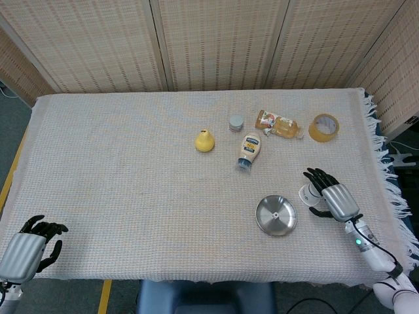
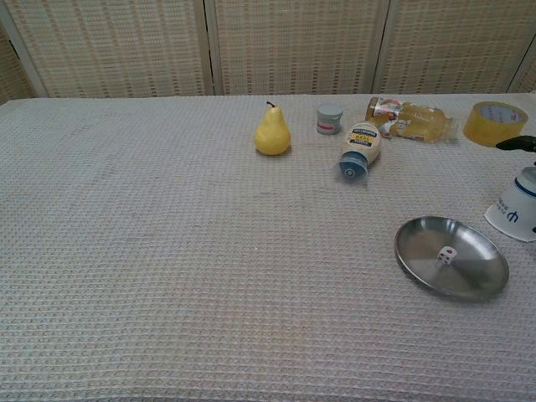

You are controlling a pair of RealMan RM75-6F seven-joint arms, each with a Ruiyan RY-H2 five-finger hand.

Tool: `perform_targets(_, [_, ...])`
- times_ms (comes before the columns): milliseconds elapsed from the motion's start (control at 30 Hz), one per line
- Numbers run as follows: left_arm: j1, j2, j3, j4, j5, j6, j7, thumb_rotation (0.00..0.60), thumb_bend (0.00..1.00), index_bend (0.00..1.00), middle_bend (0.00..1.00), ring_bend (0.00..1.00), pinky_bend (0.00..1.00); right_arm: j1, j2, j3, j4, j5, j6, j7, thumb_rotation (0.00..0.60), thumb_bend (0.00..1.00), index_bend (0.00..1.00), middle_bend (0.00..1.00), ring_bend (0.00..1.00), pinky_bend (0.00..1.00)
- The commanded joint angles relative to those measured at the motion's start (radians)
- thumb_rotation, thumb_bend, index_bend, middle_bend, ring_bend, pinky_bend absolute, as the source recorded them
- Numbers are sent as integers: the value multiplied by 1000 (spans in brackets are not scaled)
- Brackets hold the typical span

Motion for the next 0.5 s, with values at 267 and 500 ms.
perform_targets(267, [-1,-3,2,0,1,-5,10,600,514,405,446,372,197,-132,392,16,-820,21,209,-690,600,62,0,0,0,54])
perform_targets(500, [0,-6,4,-5,4,-7,26,600,514,404,447,372,197,-216,387,17,-922,12,301,-841,600,62,0,0,0,53])
